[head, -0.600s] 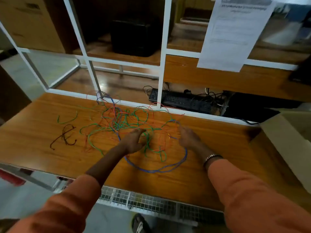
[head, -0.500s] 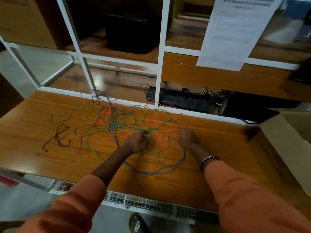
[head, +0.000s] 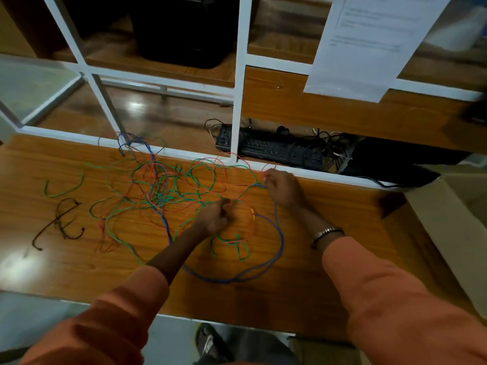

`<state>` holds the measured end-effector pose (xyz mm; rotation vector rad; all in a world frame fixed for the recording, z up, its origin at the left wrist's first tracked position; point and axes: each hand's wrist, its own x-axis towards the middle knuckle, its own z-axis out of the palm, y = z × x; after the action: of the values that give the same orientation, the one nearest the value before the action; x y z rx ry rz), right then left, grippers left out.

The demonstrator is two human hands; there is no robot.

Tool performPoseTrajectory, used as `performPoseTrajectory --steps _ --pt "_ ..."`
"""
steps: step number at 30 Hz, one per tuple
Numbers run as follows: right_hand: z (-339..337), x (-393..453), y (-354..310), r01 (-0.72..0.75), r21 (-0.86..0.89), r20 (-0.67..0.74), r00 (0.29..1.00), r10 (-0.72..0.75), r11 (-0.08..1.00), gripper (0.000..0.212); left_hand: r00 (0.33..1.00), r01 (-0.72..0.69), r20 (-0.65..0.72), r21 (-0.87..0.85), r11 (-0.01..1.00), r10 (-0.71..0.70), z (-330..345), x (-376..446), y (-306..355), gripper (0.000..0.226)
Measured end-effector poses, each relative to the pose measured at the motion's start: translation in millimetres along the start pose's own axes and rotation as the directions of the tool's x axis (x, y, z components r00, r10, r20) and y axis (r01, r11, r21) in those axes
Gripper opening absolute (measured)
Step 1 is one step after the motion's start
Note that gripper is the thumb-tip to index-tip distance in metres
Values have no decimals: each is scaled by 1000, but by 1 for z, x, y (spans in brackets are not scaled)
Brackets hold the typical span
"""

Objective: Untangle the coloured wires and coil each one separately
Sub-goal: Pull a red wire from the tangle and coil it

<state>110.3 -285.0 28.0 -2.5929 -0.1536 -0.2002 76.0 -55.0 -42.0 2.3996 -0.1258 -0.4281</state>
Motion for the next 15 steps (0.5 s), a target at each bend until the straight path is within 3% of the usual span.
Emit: performPoseTrajectory --steps 4,7,9,13,15 --pt "-25 27 5 -16 158 -70 997 27 987 18 991 52 -120 -112 992 -65 -13 13 -11 37" --pt "-33 49 9 -22 229 -77 996 40 973 14 967 51 -201 -446 893 -156 -24 15 2 16" --pt "-37 63 17 -60 233 -16 998 65 971 16 956 26 -227 -569 822 -188 -29 13 18 14" --pt "-32 75 37 -126 233 176 981 85 964 23 947 -89 -313 -474 876 -73 -33 17 40 10" --pt "-30 72 37 -99 276 209 977 41 956 34 931 -120 -349 -572 812 -108 -32 18 52 15"
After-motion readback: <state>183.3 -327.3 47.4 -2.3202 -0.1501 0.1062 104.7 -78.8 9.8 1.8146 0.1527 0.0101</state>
